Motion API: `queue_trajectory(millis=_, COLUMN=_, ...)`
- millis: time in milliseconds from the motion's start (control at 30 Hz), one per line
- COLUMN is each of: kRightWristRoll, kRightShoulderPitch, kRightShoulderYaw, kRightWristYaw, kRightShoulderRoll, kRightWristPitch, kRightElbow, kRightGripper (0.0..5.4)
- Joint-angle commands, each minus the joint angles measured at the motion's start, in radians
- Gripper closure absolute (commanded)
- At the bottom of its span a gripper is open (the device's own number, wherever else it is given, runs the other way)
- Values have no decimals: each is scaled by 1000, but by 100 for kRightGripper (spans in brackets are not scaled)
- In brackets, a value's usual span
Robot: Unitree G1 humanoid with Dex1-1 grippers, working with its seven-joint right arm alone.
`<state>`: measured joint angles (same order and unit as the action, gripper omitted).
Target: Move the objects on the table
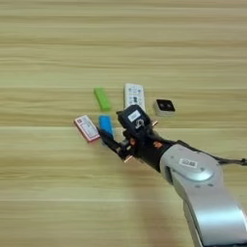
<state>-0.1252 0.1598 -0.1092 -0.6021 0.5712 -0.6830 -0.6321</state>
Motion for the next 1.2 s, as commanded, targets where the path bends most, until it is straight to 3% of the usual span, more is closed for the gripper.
queue_trajectory(millis=33, kRightWristRoll=15, kRightShoulderPitch=-27, kRightShoulderYaw=1, kRightWristYaw=3, kRightShoulderRoll=37, kRightWristPitch=67, kRightElbow=-6, kRightGripper=269)
queue_trajectory(millis=367, kRightWristRoll=36, kRightShoulderPitch=-15, kRightShoulderYaw=51, kRightWristYaw=-25, kRightShoulderRoll=44, kRightWristPitch=89, kRightElbow=17, kRightGripper=377)
queue_trajectory(millis=867, kRightWristRoll=18, kRightShoulderPitch=-39, kRightShoulderYaw=95, kRightWristYaw=-37, kRightShoulderRoll=17, kRightWristPitch=51, kRightElbow=82, kRightGripper=535)
queue_trajectory(millis=1200, kRightWristRoll=14, kRightShoulderPitch=-78, kRightShoulderYaw=110, kRightWristYaw=-39, kRightShoulderRoll=-2, kRightWristPitch=42, kRightElbow=170, kRightGripper=535)
